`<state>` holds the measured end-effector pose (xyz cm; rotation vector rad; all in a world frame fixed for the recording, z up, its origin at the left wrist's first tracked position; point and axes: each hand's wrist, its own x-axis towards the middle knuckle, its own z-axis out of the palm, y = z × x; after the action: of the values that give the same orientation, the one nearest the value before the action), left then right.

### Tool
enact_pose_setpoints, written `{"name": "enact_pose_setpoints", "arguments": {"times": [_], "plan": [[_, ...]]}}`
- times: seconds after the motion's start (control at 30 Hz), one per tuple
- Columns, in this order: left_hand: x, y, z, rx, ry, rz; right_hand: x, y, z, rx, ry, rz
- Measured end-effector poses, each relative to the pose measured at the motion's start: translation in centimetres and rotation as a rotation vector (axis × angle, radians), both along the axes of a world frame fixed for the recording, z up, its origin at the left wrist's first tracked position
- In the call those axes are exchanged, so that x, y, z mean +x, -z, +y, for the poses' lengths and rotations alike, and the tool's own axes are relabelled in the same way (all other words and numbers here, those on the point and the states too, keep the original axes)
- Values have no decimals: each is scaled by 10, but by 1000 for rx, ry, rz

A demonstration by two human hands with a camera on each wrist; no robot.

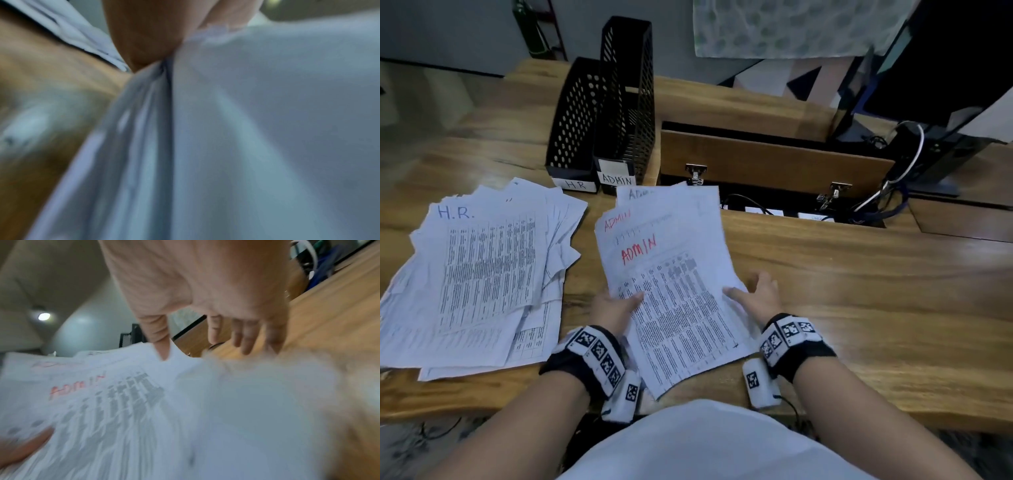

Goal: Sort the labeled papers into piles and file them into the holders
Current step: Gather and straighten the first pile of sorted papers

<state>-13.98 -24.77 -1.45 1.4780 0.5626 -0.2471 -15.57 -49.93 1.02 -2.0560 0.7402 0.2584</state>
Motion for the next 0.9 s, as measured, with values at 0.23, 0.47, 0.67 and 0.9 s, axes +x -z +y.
{"name": "enact_pose_setpoints", "arguments": {"times": [0.23,0.47,0.67,0.9], "plan": [[12,-88,-21,-194,195,-325,10,-72,-7,595,-24,-354],[30,-126,-23,-172,213,-593,10,-101,-5,627,-22,-736],[24,-132,-30,-188,228,-634,9,-111,10,679,8,-776],[22,-137,-25,-127,236,-690,-3,-119,1,571,95,-948]]}}
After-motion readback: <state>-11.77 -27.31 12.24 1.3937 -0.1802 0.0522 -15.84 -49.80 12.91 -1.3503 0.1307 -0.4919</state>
